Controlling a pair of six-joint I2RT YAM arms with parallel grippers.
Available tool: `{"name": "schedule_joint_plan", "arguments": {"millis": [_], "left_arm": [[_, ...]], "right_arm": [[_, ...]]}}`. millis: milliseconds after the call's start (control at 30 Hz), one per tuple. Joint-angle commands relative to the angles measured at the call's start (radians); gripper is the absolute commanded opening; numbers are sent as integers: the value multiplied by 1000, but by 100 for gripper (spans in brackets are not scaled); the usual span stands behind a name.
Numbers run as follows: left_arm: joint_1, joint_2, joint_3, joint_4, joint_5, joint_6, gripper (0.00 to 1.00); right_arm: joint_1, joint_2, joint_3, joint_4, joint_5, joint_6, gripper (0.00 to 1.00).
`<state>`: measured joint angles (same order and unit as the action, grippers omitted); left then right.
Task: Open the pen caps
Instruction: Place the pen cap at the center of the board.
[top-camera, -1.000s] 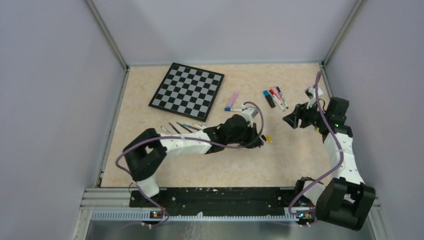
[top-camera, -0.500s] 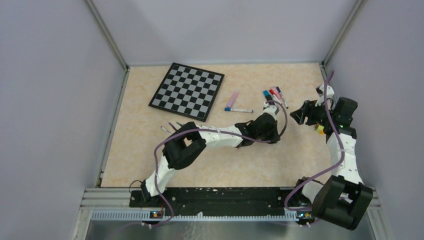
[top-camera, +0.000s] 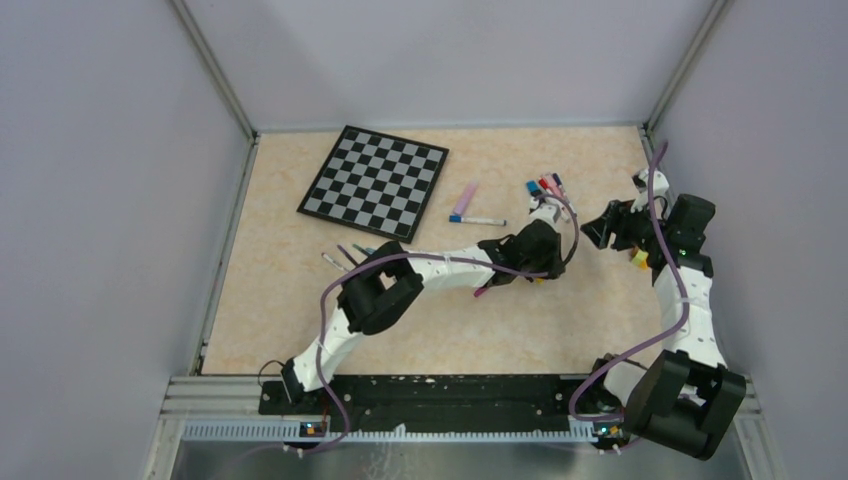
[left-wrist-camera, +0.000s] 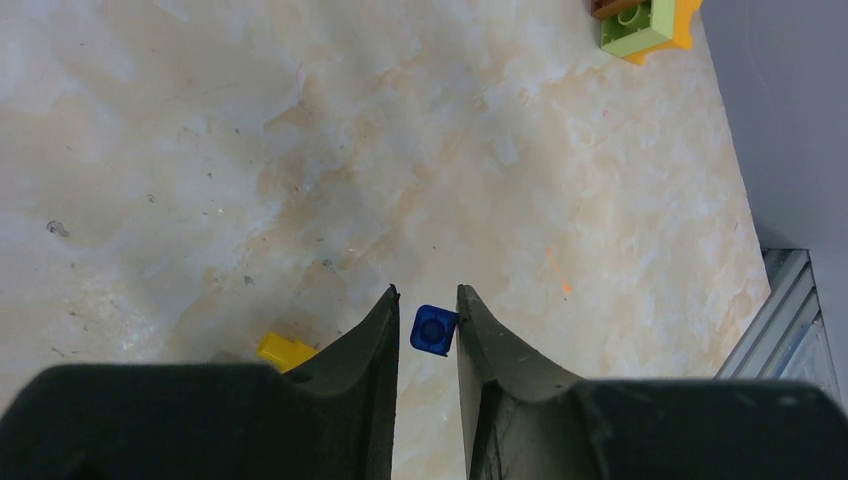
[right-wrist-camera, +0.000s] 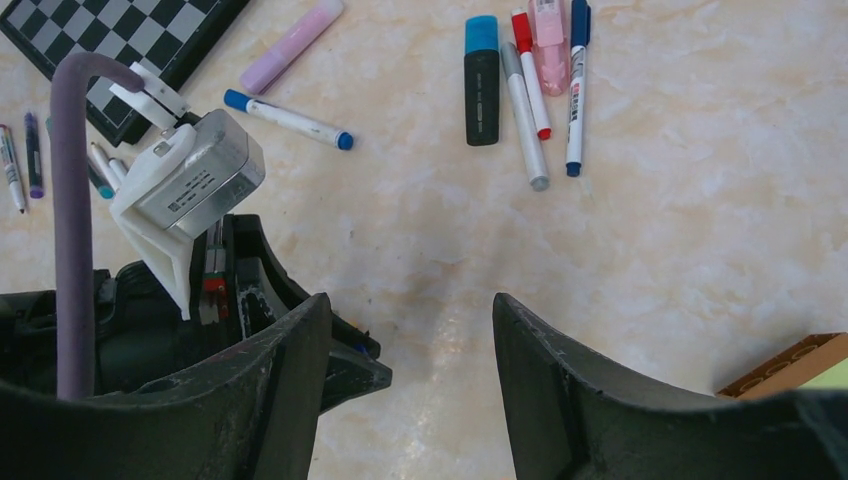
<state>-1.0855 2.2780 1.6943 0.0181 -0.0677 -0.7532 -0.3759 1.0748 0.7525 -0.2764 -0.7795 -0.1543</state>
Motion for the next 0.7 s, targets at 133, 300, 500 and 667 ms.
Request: {"name": "schedule_joint_plan", "arguments": {"millis": [133, 300, 500, 667], "left_arm": [[15, 17, 47, -14, -1, 8, 33], [22, 12, 47, -14, 8, 11, 34], [22, -40, 29, -1, -5, 49, 34], [22, -159, -52, 34, -68, 113, 34]], "right_arm": [[-6, 11, 4, 30, -1, 4, 59], [-6, 15, 3, 29, 0, 2, 59], [-6, 23, 1, 26, -7, -8, 59], [-6, 28, -4, 21, -21, -25, 59]]}}
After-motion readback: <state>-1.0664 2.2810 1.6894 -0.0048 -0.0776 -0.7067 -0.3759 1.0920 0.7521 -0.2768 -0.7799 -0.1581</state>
